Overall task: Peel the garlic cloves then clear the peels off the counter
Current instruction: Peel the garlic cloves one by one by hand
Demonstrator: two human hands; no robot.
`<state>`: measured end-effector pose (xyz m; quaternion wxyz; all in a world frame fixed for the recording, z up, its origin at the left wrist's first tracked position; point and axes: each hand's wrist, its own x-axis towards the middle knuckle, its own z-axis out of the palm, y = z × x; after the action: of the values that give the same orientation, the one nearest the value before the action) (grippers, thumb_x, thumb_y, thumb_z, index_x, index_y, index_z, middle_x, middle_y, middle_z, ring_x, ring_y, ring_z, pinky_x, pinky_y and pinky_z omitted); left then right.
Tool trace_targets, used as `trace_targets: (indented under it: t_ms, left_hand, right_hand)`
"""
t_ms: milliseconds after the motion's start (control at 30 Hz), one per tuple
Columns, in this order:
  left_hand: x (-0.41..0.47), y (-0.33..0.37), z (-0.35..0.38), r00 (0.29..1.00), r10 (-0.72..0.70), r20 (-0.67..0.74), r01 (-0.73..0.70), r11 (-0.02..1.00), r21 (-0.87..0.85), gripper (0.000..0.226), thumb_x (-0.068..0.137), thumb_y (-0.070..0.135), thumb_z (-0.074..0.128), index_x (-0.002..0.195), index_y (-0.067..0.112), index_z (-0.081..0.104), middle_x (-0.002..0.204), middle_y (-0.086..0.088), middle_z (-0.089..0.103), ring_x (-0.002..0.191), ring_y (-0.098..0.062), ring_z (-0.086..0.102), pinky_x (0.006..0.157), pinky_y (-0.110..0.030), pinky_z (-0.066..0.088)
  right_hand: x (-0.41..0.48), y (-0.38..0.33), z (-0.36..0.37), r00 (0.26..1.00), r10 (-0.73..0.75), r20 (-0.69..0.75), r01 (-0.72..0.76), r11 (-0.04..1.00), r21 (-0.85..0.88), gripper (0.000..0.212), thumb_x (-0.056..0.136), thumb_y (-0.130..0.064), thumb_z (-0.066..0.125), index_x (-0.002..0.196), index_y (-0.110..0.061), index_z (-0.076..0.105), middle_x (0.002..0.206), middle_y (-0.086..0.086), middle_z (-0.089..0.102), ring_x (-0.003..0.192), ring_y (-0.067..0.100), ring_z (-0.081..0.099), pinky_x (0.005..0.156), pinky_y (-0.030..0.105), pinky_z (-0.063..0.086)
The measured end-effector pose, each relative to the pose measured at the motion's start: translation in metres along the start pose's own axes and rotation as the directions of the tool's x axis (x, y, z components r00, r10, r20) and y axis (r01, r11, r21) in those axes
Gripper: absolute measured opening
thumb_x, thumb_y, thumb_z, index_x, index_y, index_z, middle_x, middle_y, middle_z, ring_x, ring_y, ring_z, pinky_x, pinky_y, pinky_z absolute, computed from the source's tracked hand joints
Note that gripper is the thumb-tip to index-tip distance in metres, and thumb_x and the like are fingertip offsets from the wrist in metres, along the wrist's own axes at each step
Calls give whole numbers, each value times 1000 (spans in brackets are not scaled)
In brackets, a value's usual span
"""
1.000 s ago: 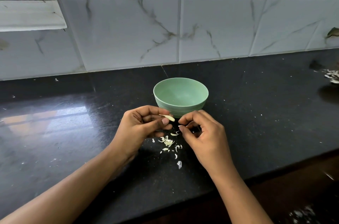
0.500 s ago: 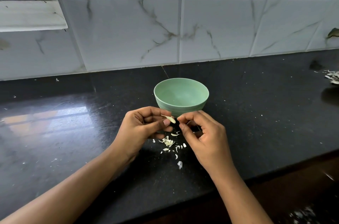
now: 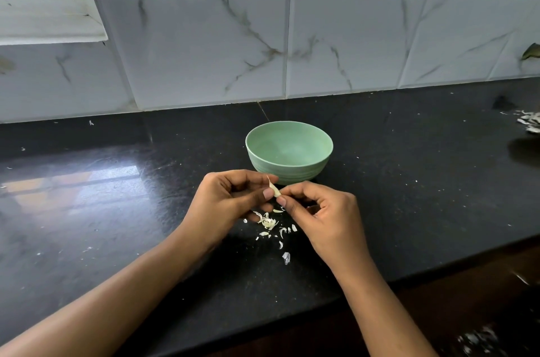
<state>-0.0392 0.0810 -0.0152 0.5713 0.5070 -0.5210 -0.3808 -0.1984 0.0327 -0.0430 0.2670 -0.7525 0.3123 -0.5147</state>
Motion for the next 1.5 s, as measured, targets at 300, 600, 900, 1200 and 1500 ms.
trace_targets:
  t_ms: [300, 600, 900, 1200, 1500]
  left_hand:
    - [0, -2, -1, 998, 37, 59, -45, 989, 142, 21, 80, 3, 69, 93, 19, 72, 69, 2, 73, 61, -7, 67, 52, -20, 52]
    - [0, 0, -2, 993, -43, 110, 43, 999, 5, 24, 68, 12, 68, 92, 13, 72, 72, -5, 72, 61, -10, 66, 51, -19, 52]
    - [-1, 2, 0, 993, 30, 116, -32, 999, 20, 21, 69, 13, 68, 90, 16, 72, 71, 0, 73, 65, -6, 67, 55, -18, 52]
    - [-2, 0, 1, 993, 26, 112, -22, 999, -36, 19, 69, 11, 68, 88, 11, 71, 72, -4, 74, 69, -12, 70, 58, -20, 54]
    - [0, 3, 0, 990, -112, 86, 126, 977, -170, 20, 69, 10, 65, 89, 6, 68, 71, -5, 73, 65, -10, 70, 53, -16, 53]
  right_hand:
    - [0, -2, -1, 994, 95, 52, -95, 996, -2, 13, 78, -33, 70, 75, -22, 74, 60, -10, 68, 53, 5, 61, 53, 27, 51]
    - [3, -5, -3, 944, 236, 231, -269, 956, 119, 13, 87, -21, 67, 74, -19, 67, 69, 4, 68, 65, 21, 64, 55, 35, 54]
    - [7, -12, -6, 882, 337, 330, -446, 825, 348, 20, 89, -6, 61, 70, -14, 64, 61, 1, 64, 55, 9, 56, 42, 22, 44]
    - [6, -9, -4, 892, 314, 325, -421, 840, 343, 18, 90, -9, 60, 73, -14, 62, 57, -6, 56, 52, 6, 49, 40, 22, 42]
    - [1, -2, -2, 985, 125, 119, -155, 942, 298, 17, 77, -6, 75, 87, -20, 73, 81, -5, 73, 75, 10, 69, 59, 26, 56]
